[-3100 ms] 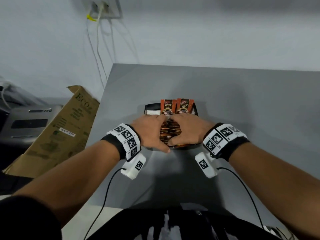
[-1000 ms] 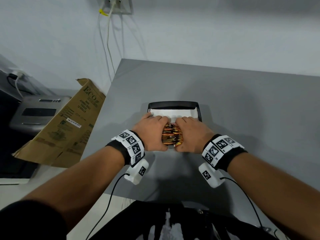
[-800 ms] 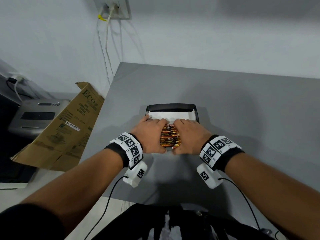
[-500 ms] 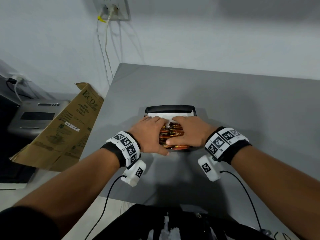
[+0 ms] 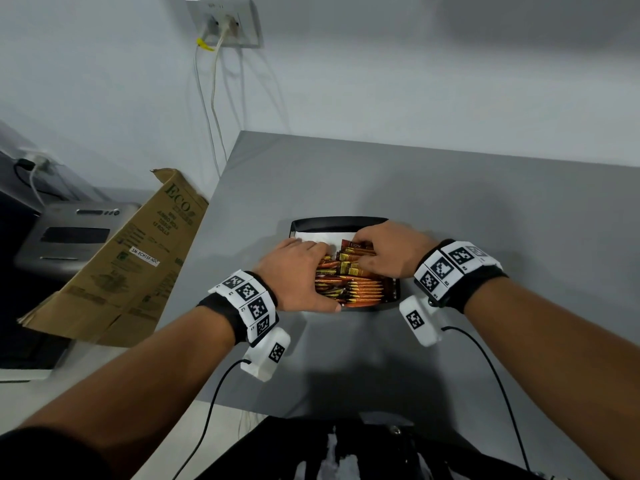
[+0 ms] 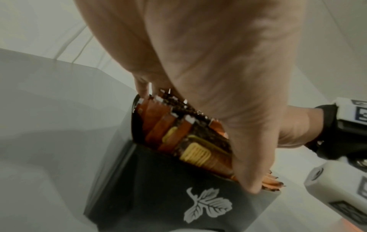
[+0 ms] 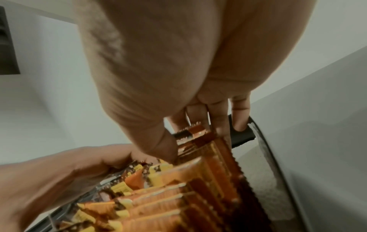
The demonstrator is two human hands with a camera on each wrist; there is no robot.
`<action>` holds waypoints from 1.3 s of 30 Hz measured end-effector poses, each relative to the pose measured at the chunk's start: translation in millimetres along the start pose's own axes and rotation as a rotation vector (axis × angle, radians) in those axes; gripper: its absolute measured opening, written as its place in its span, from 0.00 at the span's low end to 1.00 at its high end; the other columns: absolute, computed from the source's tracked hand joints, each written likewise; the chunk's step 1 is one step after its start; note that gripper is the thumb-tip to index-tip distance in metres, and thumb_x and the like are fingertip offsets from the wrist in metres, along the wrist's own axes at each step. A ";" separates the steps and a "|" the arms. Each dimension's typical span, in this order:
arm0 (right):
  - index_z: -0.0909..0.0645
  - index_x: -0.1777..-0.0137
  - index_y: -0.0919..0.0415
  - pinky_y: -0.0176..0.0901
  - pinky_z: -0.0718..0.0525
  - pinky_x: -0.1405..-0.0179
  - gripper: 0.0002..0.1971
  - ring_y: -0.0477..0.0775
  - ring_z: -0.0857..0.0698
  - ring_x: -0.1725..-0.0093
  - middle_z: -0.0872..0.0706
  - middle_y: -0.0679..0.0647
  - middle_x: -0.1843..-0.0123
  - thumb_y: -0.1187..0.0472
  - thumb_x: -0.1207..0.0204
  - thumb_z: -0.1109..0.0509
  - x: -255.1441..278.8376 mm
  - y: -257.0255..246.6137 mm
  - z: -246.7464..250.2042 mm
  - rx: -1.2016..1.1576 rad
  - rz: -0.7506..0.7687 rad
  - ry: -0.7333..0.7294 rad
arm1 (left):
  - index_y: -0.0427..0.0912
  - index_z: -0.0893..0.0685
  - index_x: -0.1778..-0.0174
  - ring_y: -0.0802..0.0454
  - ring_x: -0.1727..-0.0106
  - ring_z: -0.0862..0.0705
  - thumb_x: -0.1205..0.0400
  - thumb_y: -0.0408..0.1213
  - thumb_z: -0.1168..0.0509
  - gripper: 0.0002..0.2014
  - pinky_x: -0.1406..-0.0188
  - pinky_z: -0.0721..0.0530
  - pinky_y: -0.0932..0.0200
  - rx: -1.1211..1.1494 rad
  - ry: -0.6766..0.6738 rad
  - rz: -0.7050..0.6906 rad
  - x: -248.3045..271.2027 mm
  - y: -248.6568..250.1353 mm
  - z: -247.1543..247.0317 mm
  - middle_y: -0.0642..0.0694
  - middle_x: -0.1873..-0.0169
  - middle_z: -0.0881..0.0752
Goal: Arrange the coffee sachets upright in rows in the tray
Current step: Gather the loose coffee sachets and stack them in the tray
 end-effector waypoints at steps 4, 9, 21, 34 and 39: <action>0.19 0.35 0.49 0.44 0.18 0.52 0.20 0.50 0.15 0.49 0.13 0.47 0.46 0.40 0.22 0.30 -1.8 -0.3 -0.4 0.004 0.011 -0.004 | 0.51 0.26 0.29 0.52 0.39 0.19 0.39 0.80 0.37 0.48 0.26 0.27 0.49 0.001 0.029 -0.002 -0.9 -1.1 2.3 0.54 0.40 0.16; 0.18 0.36 0.49 0.56 0.13 0.46 0.17 0.52 0.14 0.48 0.13 0.49 0.44 0.43 0.20 0.33 -6.3 0.3 2.6 0.010 -0.009 -0.003 | 0.51 0.26 0.29 0.52 0.40 0.18 0.39 0.81 0.38 0.48 0.27 0.28 0.49 0.017 0.019 -0.008 -0.2 -2.9 2.4 0.54 0.40 0.15; 0.19 0.36 0.47 0.57 0.13 0.46 0.19 0.53 0.13 0.49 0.13 0.47 0.46 0.45 0.25 0.26 -1.8 -0.8 3.3 0.045 -0.020 -0.010 | 0.53 0.25 0.29 0.54 0.38 0.19 0.37 0.79 0.38 0.46 0.22 0.33 0.47 0.028 -0.001 0.020 2.5 -3.3 4.8 0.56 0.38 0.16; 0.19 0.43 0.53 0.42 0.23 0.62 0.11 0.53 0.15 0.56 0.15 0.50 0.53 0.55 0.23 0.25 20.3 7.5 23.1 -0.117 -0.039 0.219 | 0.49 0.25 0.26 0.51 0.34 0.20 0.36 0.82 0.40 0.50 0.25 0.31 0.52 0.050 0.030 0.056 3.4 1.5 13.2 0.50 0.33 0.17; 0.18 0.41 0.55 0.42 0.21 0.57 0.14 0.54 0.14 0.53 0.13 0.52 0.52 0.57 0.25 0.24 37.1 21.0 25.0 -0.289 -0.073 0.382 | 0.50 0.25 0.26 0.49 0.33 0.20 0.34 0.80 0.39 0.48 0.28 0.26 0.52 0.112 0.055 0.103 2.1 4.6 20.2 0.50 0.32 0.17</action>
Point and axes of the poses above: each hand's wrist, its own x-axis away from the middle knuckle, its own z-axis out of the back of the hand, y = z × x, the point moved 4 cm from there along -x, towards the middle knuckle
